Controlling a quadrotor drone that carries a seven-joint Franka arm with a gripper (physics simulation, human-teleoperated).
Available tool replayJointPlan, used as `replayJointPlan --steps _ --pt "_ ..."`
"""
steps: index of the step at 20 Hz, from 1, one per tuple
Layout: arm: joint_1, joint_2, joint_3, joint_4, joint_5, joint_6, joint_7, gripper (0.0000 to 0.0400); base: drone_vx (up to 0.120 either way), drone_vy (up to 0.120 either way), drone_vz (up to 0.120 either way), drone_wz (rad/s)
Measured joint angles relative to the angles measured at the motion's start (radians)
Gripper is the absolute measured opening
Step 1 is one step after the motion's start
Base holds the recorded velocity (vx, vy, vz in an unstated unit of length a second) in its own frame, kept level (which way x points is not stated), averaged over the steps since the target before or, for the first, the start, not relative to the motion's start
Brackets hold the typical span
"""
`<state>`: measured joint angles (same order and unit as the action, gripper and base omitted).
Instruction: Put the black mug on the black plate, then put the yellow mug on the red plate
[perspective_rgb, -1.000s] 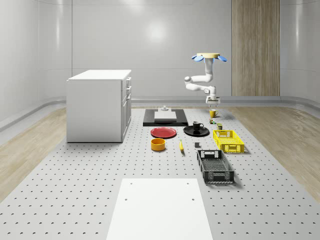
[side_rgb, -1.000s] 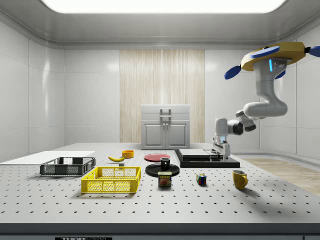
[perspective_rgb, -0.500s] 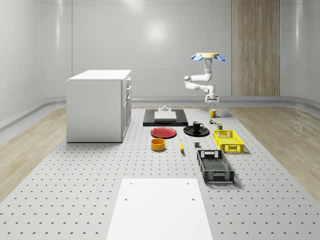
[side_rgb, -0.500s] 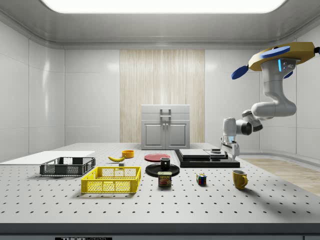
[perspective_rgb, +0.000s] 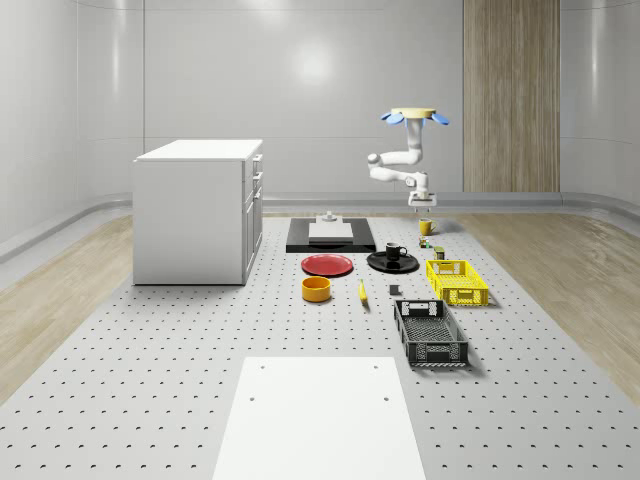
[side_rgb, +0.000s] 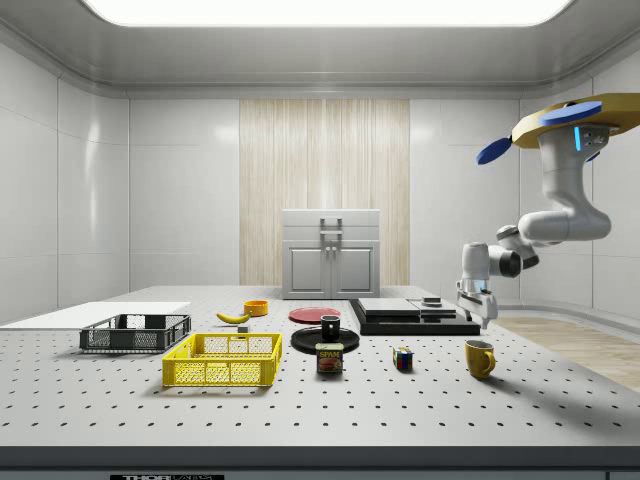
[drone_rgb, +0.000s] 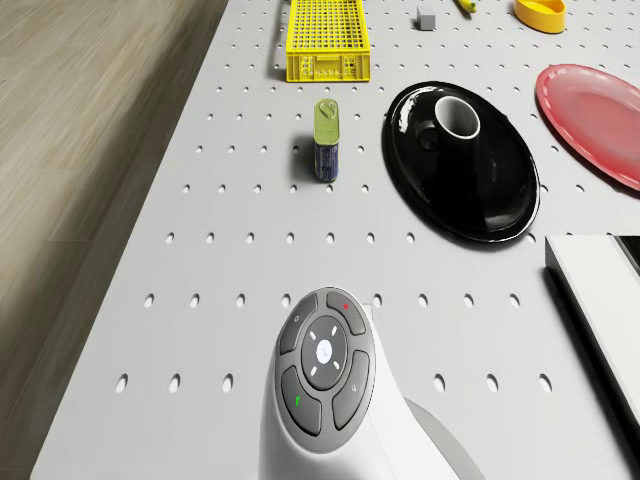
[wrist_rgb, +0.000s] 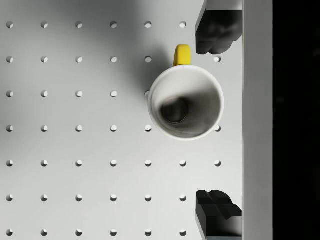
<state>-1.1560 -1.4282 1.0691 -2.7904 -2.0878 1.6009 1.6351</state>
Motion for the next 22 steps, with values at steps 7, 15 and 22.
replayJointPlan --steps 7,15,22 --pt "-0.001 0.001 -0.009 0.004 -0.009 0.004 -0.001 0.04 -0.023 0.0 -0.017 0.0" --pt "-0.034 0.023 -0.051 0.057 -0.053 0.024 -0.005 0.04 0.0 0.0 0.0 0.0" --pt "-0.034 0.03 -0.049 0.087 -0.053 0.033 -0.03 0.04 0.0 0.0 0.0 0.0"
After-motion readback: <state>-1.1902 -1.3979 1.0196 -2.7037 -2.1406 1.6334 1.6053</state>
